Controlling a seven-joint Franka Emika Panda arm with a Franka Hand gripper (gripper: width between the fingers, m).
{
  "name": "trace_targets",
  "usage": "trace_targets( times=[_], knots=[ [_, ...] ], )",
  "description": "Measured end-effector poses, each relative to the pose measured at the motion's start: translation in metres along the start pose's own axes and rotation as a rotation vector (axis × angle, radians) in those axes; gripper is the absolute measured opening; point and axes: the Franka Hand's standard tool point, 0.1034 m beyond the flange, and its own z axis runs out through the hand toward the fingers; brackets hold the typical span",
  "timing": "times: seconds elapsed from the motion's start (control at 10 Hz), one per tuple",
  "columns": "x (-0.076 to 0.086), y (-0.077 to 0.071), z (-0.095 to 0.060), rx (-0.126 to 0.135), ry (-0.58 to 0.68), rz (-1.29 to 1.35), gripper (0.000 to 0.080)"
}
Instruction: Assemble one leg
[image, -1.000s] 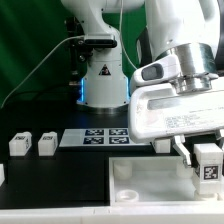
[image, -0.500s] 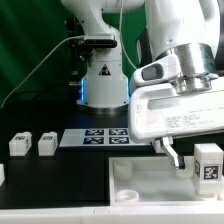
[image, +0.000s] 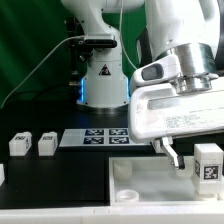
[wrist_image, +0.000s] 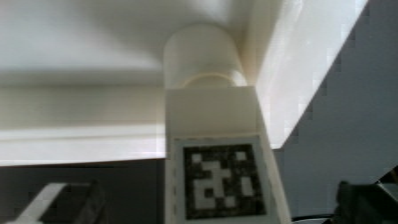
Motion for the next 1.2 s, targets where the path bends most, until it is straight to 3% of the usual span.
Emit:
trace_targets(
  times=[0.2,0.6,0.7,1.0,1.2],
  knots=[
    [0.004,0.004,-0.009,-0.003,-0.003,-0.007,0.0649],
    [0.034,-0.008,-0.060,0.031,-0.131,-0.006,0.0649],
    [0.031,-0.011,-0.062,0.039,-0.194,0.001,0.0649],
    [0.032,-0.017,-0.060,0.066,-0.577,0.018,0.0649],
    [0.031,-0.018,-0.059,0.072,-0.628,0.018,0.0649]
  ],
)
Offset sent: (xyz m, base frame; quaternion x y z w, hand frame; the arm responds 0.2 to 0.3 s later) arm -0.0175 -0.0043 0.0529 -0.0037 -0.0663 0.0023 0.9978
